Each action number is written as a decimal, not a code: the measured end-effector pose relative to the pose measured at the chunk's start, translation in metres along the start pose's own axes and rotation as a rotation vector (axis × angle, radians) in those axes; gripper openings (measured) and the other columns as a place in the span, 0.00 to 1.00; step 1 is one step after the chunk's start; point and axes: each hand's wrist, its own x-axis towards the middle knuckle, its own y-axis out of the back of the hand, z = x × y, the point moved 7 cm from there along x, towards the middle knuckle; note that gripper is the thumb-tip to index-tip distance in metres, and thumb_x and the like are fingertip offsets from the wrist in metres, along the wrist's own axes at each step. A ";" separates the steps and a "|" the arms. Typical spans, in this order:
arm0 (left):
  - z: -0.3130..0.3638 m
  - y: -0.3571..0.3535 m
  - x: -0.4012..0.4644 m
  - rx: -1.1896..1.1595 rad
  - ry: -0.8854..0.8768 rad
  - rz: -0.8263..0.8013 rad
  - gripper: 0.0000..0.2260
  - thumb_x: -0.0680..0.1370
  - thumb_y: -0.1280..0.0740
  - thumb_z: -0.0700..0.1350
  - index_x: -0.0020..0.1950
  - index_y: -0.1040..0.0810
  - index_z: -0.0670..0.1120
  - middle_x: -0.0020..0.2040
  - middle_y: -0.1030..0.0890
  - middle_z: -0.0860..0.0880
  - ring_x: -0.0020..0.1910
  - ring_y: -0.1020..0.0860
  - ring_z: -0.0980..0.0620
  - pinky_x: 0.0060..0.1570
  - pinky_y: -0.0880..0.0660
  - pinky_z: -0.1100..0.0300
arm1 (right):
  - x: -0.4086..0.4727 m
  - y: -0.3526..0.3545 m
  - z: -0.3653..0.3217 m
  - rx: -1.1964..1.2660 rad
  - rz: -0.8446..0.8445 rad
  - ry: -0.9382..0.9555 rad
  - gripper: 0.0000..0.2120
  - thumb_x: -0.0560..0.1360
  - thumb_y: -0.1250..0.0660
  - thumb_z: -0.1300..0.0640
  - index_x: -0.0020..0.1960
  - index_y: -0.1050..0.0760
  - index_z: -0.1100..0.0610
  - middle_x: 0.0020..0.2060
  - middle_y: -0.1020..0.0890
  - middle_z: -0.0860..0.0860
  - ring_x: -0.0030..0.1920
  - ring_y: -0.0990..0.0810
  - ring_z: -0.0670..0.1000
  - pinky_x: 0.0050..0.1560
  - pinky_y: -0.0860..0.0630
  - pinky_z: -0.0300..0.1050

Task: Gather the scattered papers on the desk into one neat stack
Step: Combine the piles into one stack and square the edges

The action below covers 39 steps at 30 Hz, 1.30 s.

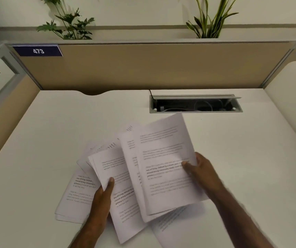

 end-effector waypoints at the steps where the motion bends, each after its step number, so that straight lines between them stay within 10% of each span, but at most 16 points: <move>1: -0.001 -0.003 -0.001 -0.032 0.025 -0.009 0.18 0.80 0.34 0.63 0.63 0.17 0.55 0.55 0.11 0.49 0.52 0.12 0.46 0.55 0.17 0.41 | -0.004 -0.013 0.003 -0.025 -0.028 0.000 0.11 0.81 0.26 0.61 0.62 0.17 0.56 0.53 0.10 0.49 0.54 0.11 0.53 0.51 0.15 0.43; 5: -0.002 -0.013 -0.007 -0.160 0.069 -0.078 0.24 0.76 0.34 0.69 0.65 0.18 0.57 0.57 0.11 0.52 0.55 0.13 0.48 0.55 0.18 0.46 | -0.020 -0.061 0.009 -0.168 -0.124 -0.017 0.13 0.81 0.27 0.58 0.65 0.20 0.59 0.58 0.13 0.54 0.59 0.13 0.57 0.55 0.17 0.48; 11: 0.011 -0.019 -0.013 0.030 -0.155 -0.076 0.15 0.73 0.21 0.39 0.56 0.17 0.54 0.51 0.11 0.60 0.56 0.14 0.49 0.43 0.17 0.66 | -0.035 -0.092 0.013 -0.239 -0.247 -0.020 0.17 0.81 0.27 0.50 0.66 0.22 0.54 0.60 0.14 0.50 0.56 0.14 0.50 0.53 0.18 0.43; 16: 0.049 -0.036 -0.037 0.034 -0.343 -0.189 0.17 0.72 0.21 0.45 0.59 0.15 0.58 0.57 0.12 0.52 0.56 0.13 0.50 0.49 0.17 0.61 | -0.034 -0.064 0.003 0.099 -0.208 0.000 0.27 0.76 0.19 0.53 0.69 0.27 0.49 0.66 0.16 0.47 0.62 0.16 0.43 0.61 0.17 0.42; 20: 0.085 -0.055 -0.062 0.111 -0.454 -0.342 0.17 0.70 0.23 0.50 0.58 0.14 0.58 0.55 0.11 0.49 0.56 0.13 0.46 0.50 0.16 0.57 | -0.039 -0.037 -0.017 0.386 -0.198 0.096 0.28 0.75 0.21 0.58 0.72 0.27 0.54 0.67 0.15 0.53 0.67 0.16 0.57 0.67 0.19 0.60; 25: 0.124 -0.065 -0.083 0.280 -0.710 -0.295 0.31 0.71 0.25 0.41 0.57 0.23 0.79 0.54 0.19 0.76 0.57 0.22 0.73 0.46 0.25 0.78 | -0.067 0.003 -0.043 0.529 0.016 0.400 0.20 0.80 0.30 0.63 0.71 0.23 0.53 0.63 0.14 0.51 0.62 0.16 0.53 0.59 0.17 0.42; 39: 0.085 -0.081 -0.023 0.371 -0.478 -0.280 0.23 0.62 0.24 0.74 0.56 0.23 0.77 0.51 0.15 0.68 0.53 0.18 0.67 0.38 0.20 0.71 | -0.063 -0.029 -0.010 0.066 0.103 0.319 0.19 0.86 0.32 0.55 0.60 0.21 0.27 0.55 0.14 0.31 0.56 0.15 0.36 0.50 0.22 0.26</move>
